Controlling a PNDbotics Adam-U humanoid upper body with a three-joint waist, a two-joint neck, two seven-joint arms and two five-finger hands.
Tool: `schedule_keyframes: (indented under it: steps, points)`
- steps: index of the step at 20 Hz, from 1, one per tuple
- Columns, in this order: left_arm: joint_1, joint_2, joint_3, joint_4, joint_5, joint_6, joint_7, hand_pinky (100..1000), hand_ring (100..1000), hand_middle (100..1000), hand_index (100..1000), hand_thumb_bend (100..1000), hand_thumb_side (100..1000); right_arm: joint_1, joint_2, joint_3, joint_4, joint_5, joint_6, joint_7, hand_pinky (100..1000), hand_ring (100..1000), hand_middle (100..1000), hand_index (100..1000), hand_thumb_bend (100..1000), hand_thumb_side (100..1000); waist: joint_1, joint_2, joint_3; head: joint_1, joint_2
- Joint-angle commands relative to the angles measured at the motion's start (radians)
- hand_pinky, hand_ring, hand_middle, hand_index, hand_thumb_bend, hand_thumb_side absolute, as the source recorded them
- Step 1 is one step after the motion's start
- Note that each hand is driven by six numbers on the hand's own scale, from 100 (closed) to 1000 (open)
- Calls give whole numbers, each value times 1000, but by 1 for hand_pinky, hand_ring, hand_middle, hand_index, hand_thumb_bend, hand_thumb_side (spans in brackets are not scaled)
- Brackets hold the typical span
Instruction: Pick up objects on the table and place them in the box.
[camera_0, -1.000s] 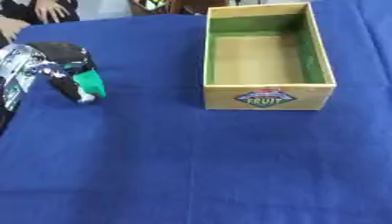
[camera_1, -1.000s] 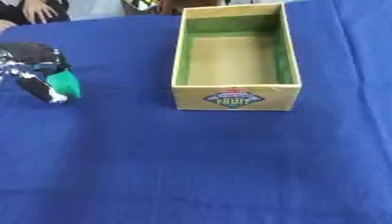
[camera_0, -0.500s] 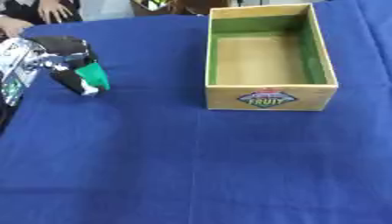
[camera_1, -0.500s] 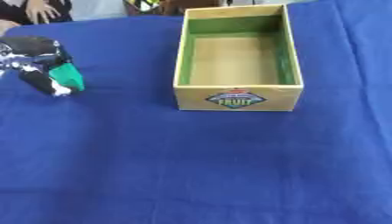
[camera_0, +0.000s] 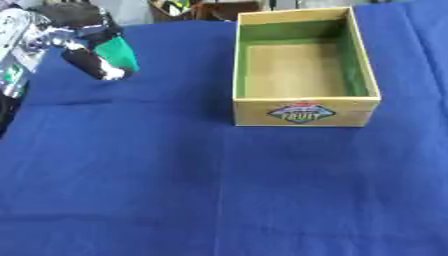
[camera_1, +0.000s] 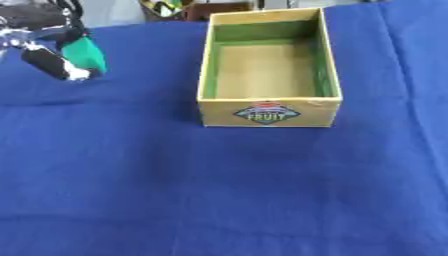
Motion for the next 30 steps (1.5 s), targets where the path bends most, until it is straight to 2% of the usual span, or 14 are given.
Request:
schedule_keyframes:
  steps: [1,5,12,16,19,25,27,28,29,30]
  points:
    - [-72,-25,0,-37,1,-2,-1,100,385,327,341,100,303,-5,-22,-3,-16,-9,1,1,745,797,717,791,100,985,-2,-30,0,-8,7]
    - [-168,-135,-11,-52,-24,-5,19,100,379,327,332,100,290,-10,-17,3,-16,-14,-2,7,745,797,717,792,100,985,2,-35,-11,-1,6]
    - [-262,-311,-15,-62,-204,52,156,100,377,322,324,100,299,-19,-10,10,-16,-23,-6,15,745,799,717,792,100,982,9,-33,-37,11,4]
    - [-292,-379,-18,23,-269,61,196,100,374,313,329,100,293,-34,-2,17,-16,-30,-11,21,745,799,717,792,100,982,15,-23,-67,21,-9]
    - [-312,-414,-15,109,-303,53,232,100,325,251,318,100,288,-42,3,19,-16,-36,-12,24,747,803,717,793,100,979,20,-15,-83,21,-16]
    - [-317,-463,-41,239,-399,3,318,100,384,292,356,100,265,-60,9,27,-16,-48,-16,33,747,803,717,793,100,979,29,-2,-98,18,-23]
    - [-313,-479,-36,270,-434,2,343,100,404,318,395,100,261,-66,12,29,-16,-51,-17,36,747,804,717,793,100,978,31,2,-108,25,-26]
    - [-310,-485,-35,285,-449,1,352,100,412,340,474,100,270,-69,14,31,-16,-53,-18,37,747,805,717,793,100,977,31,3,-112,28,-28]
    - [-306,-489,-34,299,-460,-2,358,100,411,351,509,100,262,-73,16,32,-16,-54,-19,38,747,804,717,793,100,975,32,5,-117,31,-29]
    - [-302,-492,-31,312,-467,-6,363,100,417,374,596,100,341,-77,17,33,-16,-55,-20,39,747,804,717,793,100,970,32,6,-119,34,-29]
